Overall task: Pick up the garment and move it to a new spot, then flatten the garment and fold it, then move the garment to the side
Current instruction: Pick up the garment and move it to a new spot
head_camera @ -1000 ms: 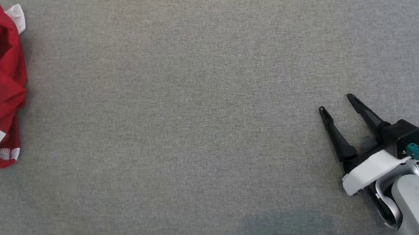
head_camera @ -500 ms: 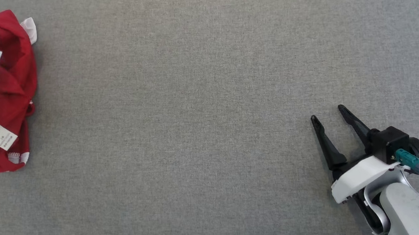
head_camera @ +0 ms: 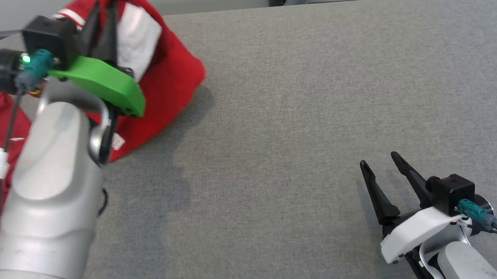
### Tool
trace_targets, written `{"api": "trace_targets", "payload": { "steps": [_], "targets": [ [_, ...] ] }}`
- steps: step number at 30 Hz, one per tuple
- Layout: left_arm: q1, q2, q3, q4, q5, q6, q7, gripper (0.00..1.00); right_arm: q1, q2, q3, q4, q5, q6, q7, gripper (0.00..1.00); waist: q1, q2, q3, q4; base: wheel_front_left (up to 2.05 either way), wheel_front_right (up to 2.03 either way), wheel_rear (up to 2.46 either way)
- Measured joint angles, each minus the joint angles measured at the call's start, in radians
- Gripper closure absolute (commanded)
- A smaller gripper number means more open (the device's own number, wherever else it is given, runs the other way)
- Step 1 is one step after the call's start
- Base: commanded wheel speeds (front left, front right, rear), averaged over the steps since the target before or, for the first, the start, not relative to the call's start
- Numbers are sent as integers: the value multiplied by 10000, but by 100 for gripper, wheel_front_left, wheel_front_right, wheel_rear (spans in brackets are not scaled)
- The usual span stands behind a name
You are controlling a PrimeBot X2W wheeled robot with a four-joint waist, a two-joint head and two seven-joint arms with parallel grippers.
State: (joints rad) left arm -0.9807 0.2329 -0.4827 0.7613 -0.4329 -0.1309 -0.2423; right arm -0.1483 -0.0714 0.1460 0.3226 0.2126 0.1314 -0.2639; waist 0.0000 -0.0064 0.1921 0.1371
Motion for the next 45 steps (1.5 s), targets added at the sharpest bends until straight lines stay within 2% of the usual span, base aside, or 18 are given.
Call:
{"api": "trace_targets", "payload": {
  "steps": [8, 14, 15, 17, 21, 24, 29, 33, 38, 39, 45],
  "targets": [
    [1349, -1538, -1593, -1459, -989, -4, -146, 100, 314, 113, -336, 88, 54, 0, 0, 0, 0, 0, -295, -1030, 0, 0, 0],
    [1472, -1804, -2736, -1657, -1122, -8, -186, 100, 364, 171, -470, 104, 63, 0, 0, 0, 0, 0, -389, -1971, 0, 0, 0],
    [1480, -1808, -2755, -1613, -1122, -8, -188, 81, 365, 180, -510, 100, 77, 0, 0, 0, 0, 0, -398, -2127, 0, 0, 0],
    [1559, -1808, -2621, -1473, -1106, -6, -192, 0, 368, 182, -525, 75, 88, 0, 0, 0, 0, 0, -414, -2435, 0, 0, 0],
    [2233, -1705, -2019, -1174, -892, 153, -217, 0, 415, 201, -562, 29, 146, 0, 0, 0, 0, 0, -457, -2960, 0, 0, 0],
    [3014, -1273, -1116, -1421, -619, 362, -219, 0, 439, 205, -625, -58, 163, 0, 0, 0, 0, 0, -558, -3285, 0, 0, 0],
    [4505, -752, 384, -2366, 10, 855, -222, 0, 470, 207, -683, -171, 217, 0, 0, 0, 0, 0, -756, -3245, 0, 0, 0],
    [6084, -606, 1501, -3106, 520, 1103, -221, 0, 616, 217, -673, -224, 182, 0, 0, 0, 0, 0, -919, -3041, 0, 0, 0],
    [7659, -700, 2711, -3739, 1108, 1110, -222, 0, 753, 221, -662, -282, 23, 0, 0, 0, 0, 0, -1207, -2759, 0, 0, 0],
    [8217, -857, 3218, -3940, 1325, 1154, -224, 0, 882, 221, -671, -288, -40, -2, 0, 0, 0, 0, -1349, -2649, 0, 0, 0],
    [9454, -1277, 4211, -4339, 1883, 1277, -224, 0, 1037, 221, -629, -328, -138, 0, 0, 0, 0, 0, -1623, -2316, 0, 0, 0]
  ]
}}
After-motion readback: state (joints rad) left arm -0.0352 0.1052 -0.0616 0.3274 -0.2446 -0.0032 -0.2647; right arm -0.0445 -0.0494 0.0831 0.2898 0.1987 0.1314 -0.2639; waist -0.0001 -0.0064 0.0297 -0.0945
